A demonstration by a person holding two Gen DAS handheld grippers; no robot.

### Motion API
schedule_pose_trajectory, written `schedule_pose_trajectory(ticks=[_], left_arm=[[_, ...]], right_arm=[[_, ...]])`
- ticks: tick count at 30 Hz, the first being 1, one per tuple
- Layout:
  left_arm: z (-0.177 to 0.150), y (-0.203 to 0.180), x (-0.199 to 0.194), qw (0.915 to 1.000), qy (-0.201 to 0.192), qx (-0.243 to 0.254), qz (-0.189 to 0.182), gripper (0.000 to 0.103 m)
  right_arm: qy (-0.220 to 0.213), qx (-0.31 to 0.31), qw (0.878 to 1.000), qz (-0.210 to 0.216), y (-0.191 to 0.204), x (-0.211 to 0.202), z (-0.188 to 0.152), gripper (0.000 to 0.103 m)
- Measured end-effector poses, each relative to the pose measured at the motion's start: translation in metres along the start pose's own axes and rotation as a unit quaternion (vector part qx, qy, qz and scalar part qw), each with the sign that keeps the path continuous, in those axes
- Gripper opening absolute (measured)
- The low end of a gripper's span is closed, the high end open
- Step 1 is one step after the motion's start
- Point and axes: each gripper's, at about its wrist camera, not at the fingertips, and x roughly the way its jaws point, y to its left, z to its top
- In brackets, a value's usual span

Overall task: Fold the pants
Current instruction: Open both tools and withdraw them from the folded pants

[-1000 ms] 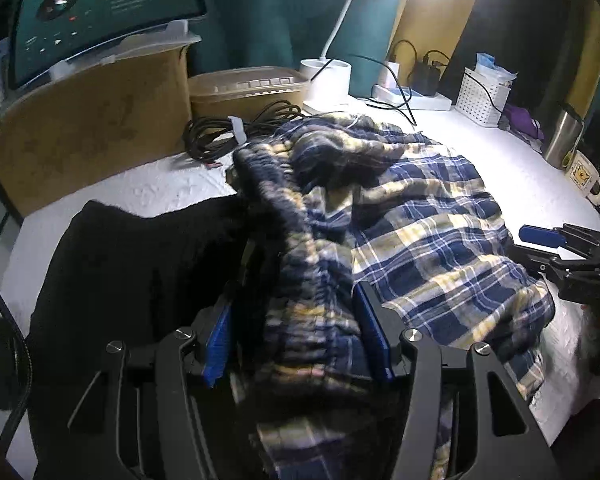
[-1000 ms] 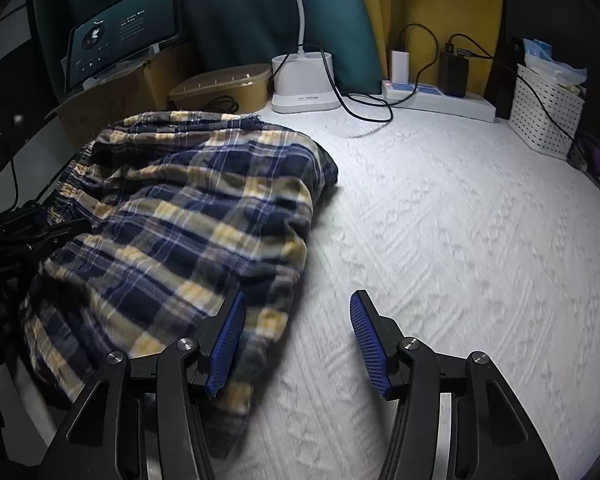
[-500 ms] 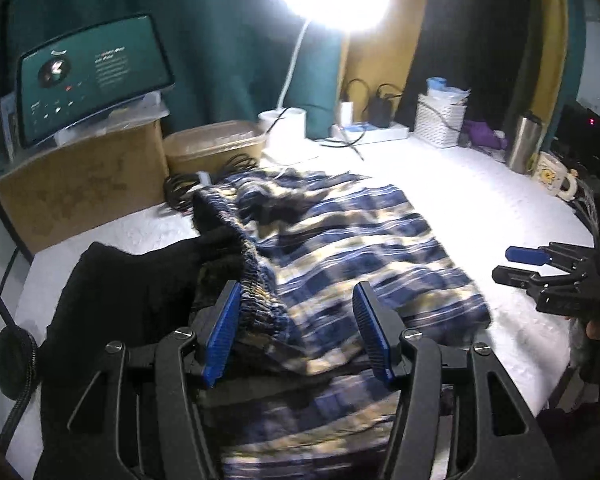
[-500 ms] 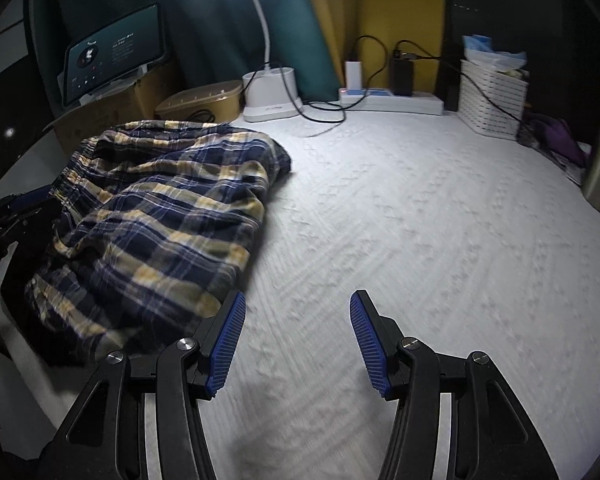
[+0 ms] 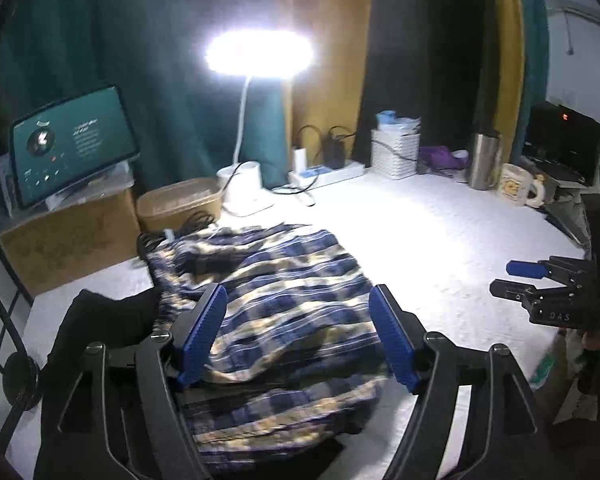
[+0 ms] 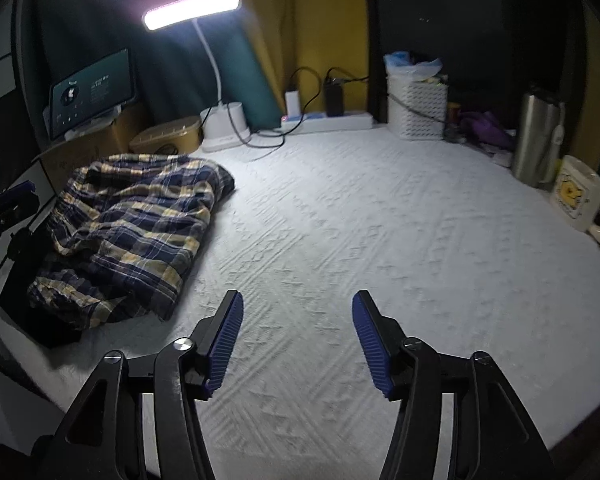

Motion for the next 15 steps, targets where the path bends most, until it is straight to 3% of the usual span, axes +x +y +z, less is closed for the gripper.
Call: schedule_pose_trajectory(ticks=[7,15], left_arm=[[0.002,-0.034,-0.018,0.9989,-0.021,0.021,-0.037,0.078],[0.012,-0.060,-0.051,0.9950,-0.084,0.022,-0.049,0.094]], right_arm=[[-0.041,0.002,0.999,-0.018,-0.007,-0.045,0.000,0.066],[-0.098,0.002,0.994,-0.041,-0.010,-0.105,0.003,0.077]])
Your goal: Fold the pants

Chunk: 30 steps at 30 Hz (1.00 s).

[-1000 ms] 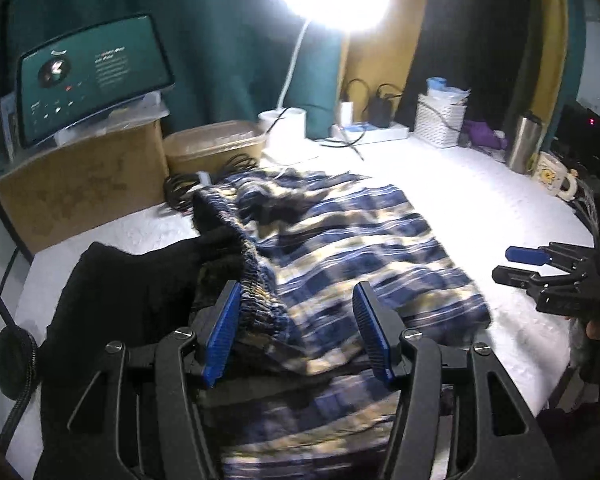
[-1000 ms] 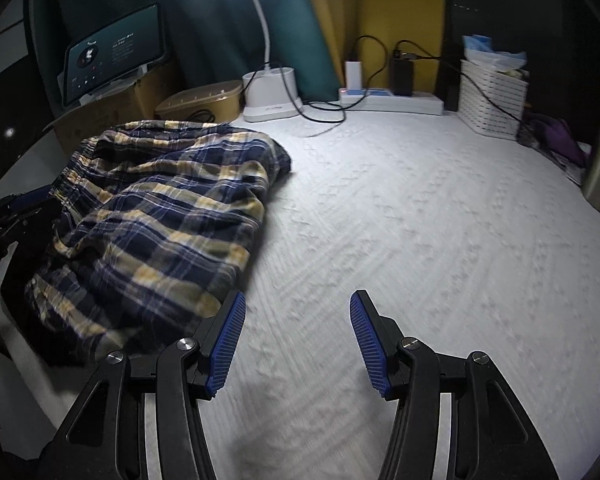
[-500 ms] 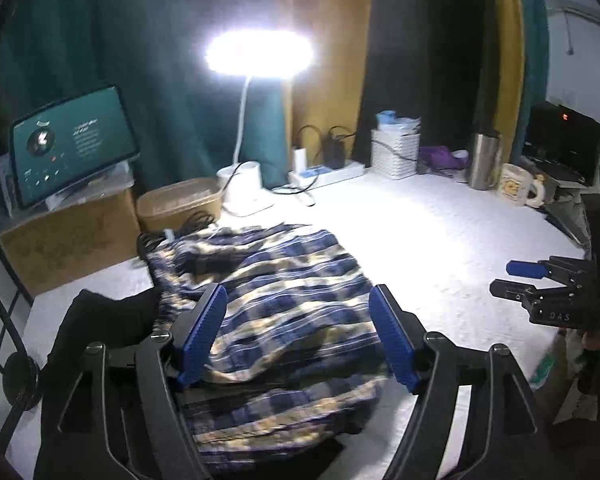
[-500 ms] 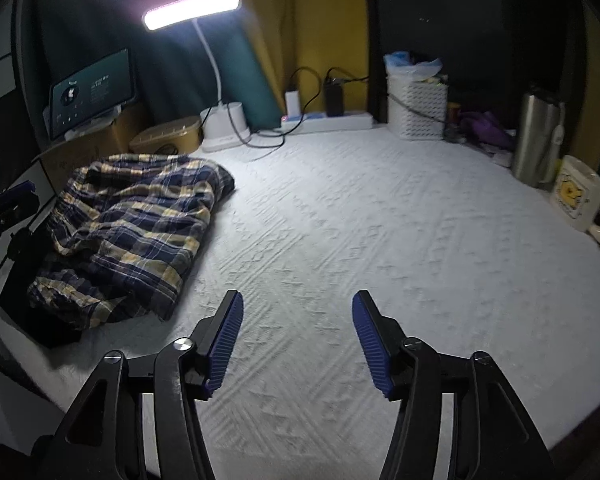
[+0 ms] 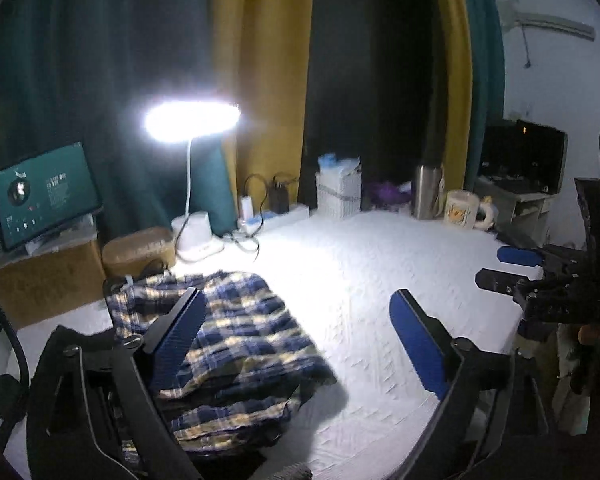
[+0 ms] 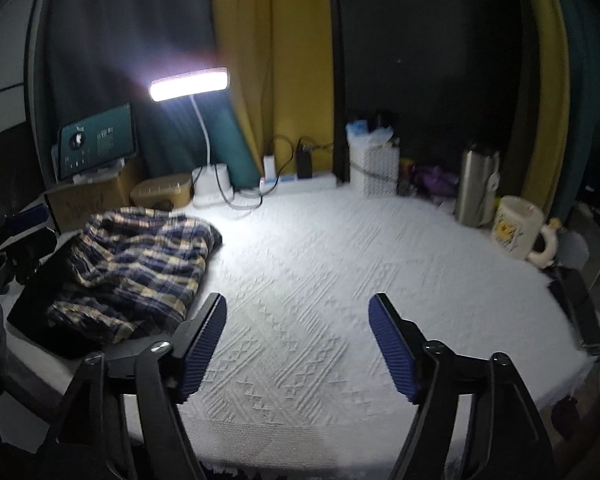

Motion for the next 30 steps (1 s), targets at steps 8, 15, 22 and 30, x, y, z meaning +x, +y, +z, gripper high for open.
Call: schedule_pose_trajectory(ticks=[8,15,22,30], left_arm=[[0.016,-0.009,-0.025,0.9989,-0.047,-0.003,0.009,0.101],[0.019,-0.017,-0.037,0.9968,-0.071,0.014,0.034,0.102],[0.017,-0.013,-0.040,0.9964,-0.072,0.003,0.043,0.102],[0.015,-0.007,-0.040,0.9965,-0.072,-0.004,0.043,0.102]], right_arm=[[-0.056,-0.004,0.998,-0.020,-0.002,-0.050,0.015,0.094],[-0.073,-0.009,0.997,-0.022,0.002,-0.065,0.024,0.095],[-0.071,-0.010,0.997,-0.020,0.007,-0.061,0.024,0.095],[-0.071,-0.015,0.997,-0.018,0.012,-0.060,0.026,0.095]])
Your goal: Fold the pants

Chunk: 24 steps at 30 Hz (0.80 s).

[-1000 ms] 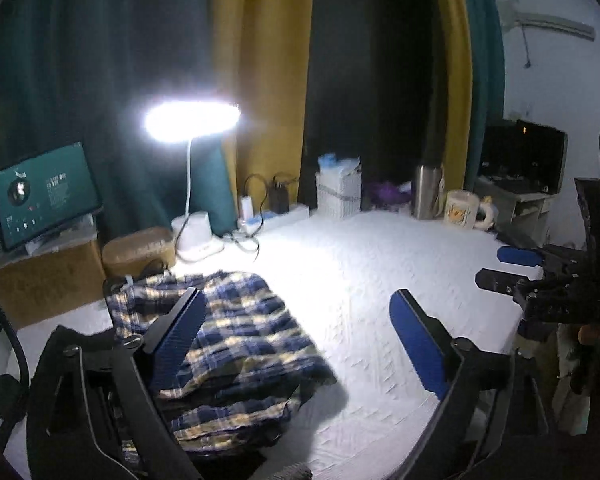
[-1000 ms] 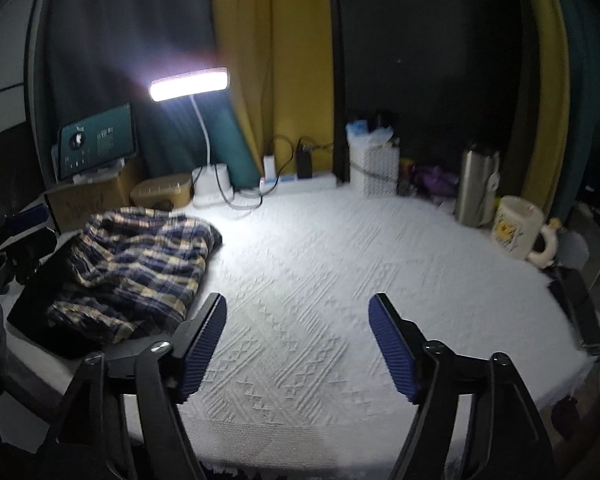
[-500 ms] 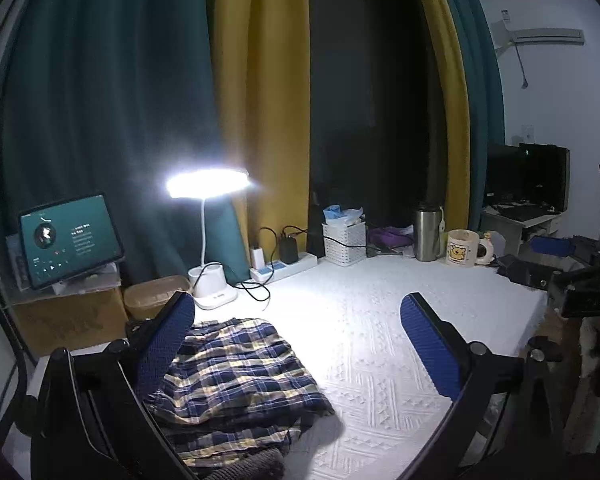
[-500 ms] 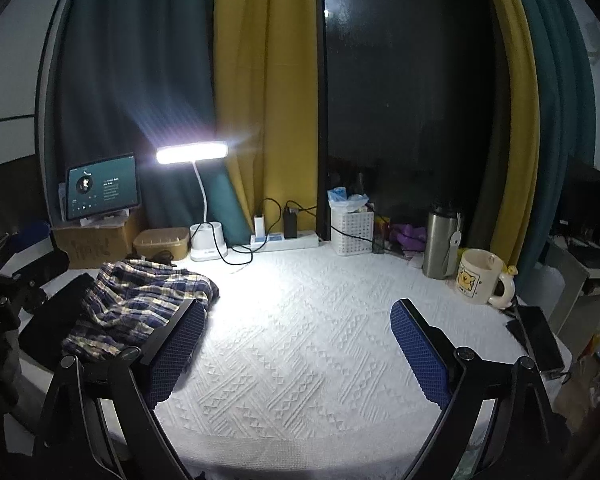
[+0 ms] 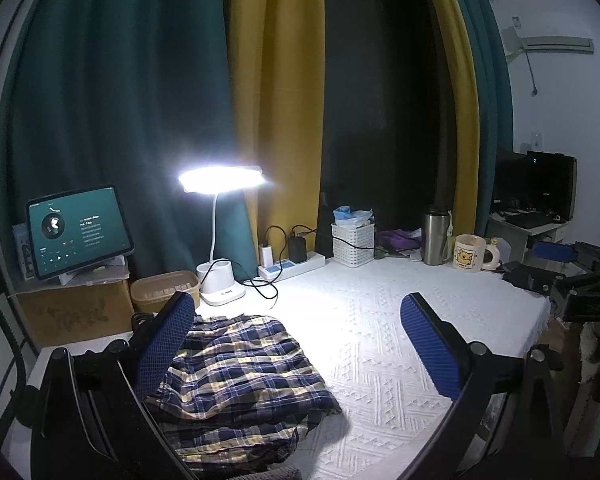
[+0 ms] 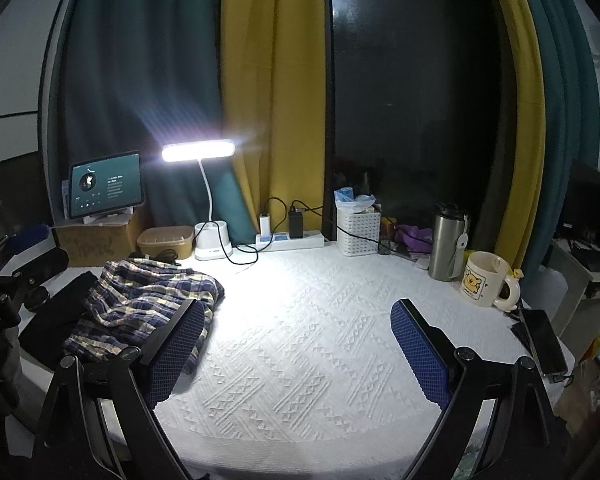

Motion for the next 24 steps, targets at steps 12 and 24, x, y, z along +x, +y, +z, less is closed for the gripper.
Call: schedule_pose_trajectory(ticks=[12,24], left_arm=[[-0.0005,-0.0025,-0.0011,1.0000,0.003,0.003,0.002,0.102],[-0.0001,-0.0015,-0.0022,1.0000,-0.001,0.002,0.002,0.102]], right_arm=[[0.003,-0.004,1.000,0.002,0.0045,0.0017,-0.0010,0.095],[0.002,-0.003,1.000,0.001,0.0031,0.0023,-0.0020,0.095]])
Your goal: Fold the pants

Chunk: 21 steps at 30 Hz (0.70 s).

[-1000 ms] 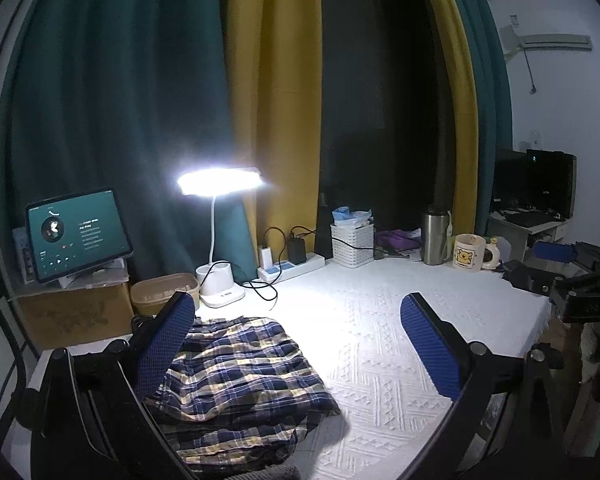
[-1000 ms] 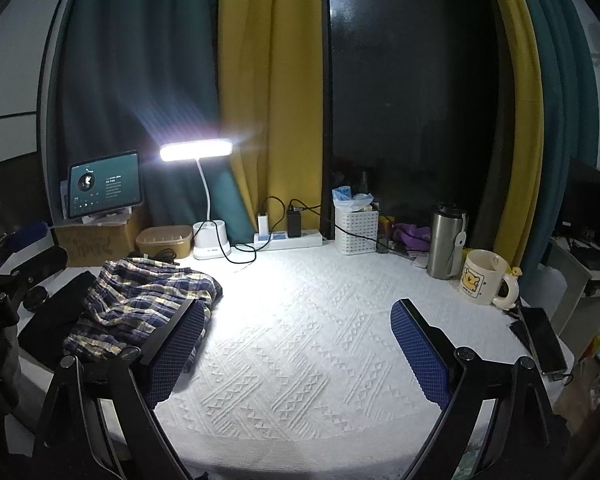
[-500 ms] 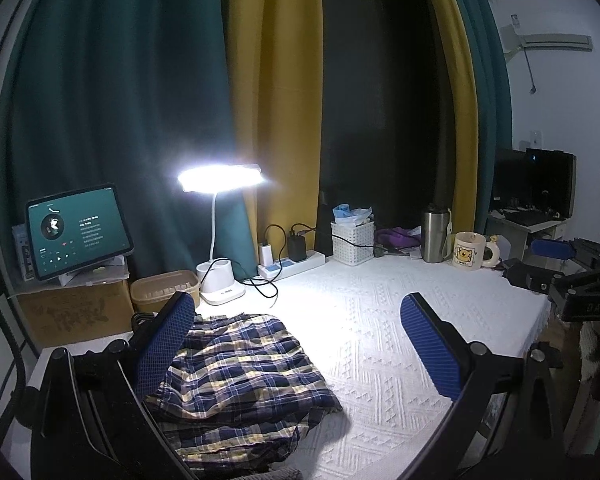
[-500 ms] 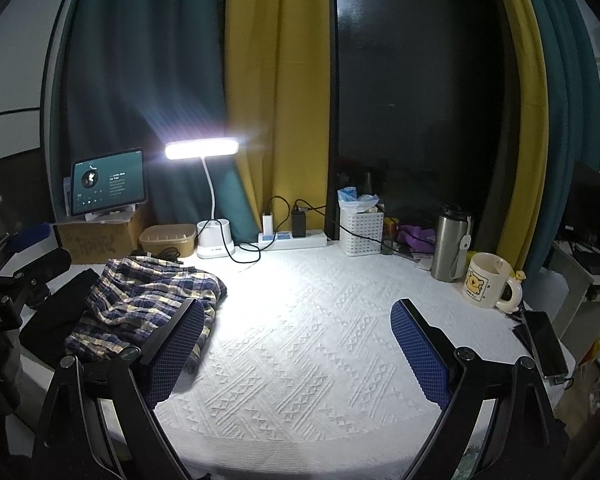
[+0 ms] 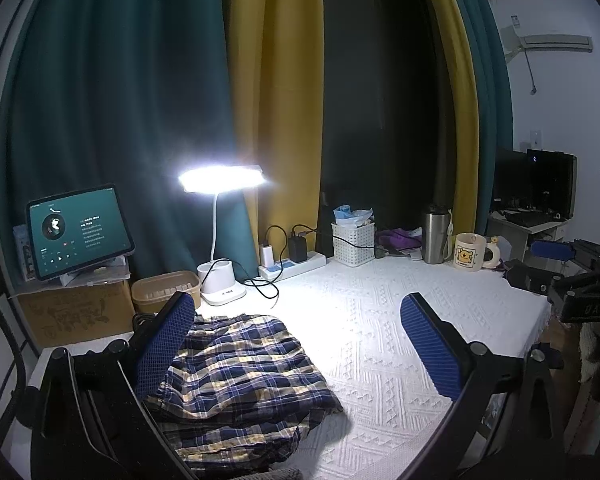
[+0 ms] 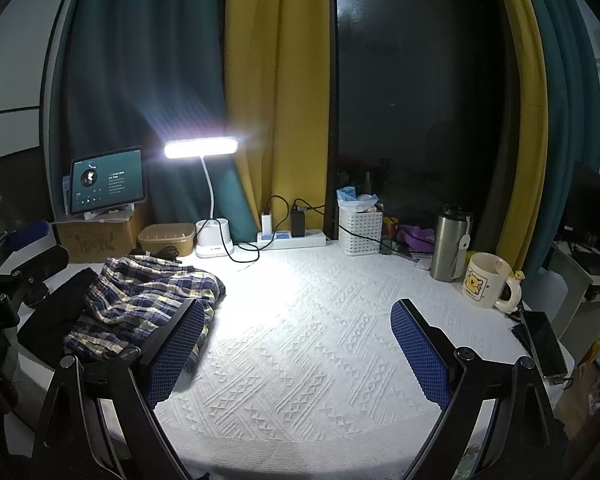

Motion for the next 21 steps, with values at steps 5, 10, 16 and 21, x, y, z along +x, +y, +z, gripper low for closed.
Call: schedule_pose_trajectory(ticks=[5,10,16,21], left_arm=[[-0.0003,0.0003,0.0004,1.0000,0.001,0.000,-0.001,0.102],[-0.0005,-0.0004,0.0000,1.0000,0.001,0.000,-0.002,0.102],[-0.0002,0.0002,0.0000,1.0000,0.001,0.000,-0.005,0.102],[0.0000,0.0015,0.0000,1.0000,0.001,0.000,-0.008,0.102]], right_arm=[[-0.001,0.001,1.000,-0.001,-0.0015,-0.0002,0.0009,0.095],[-0.001,0.001,1.000,-0.003,-0.0023,-0.0001,0.0016,0.095],[-0.001,0.001,1.000,-0.003,-0.0016,-0.0001,0.0018,0.095],[-0.001,0.000,1.000,-0.003,-0.0016,-0.0006,0.0019,0.095]])
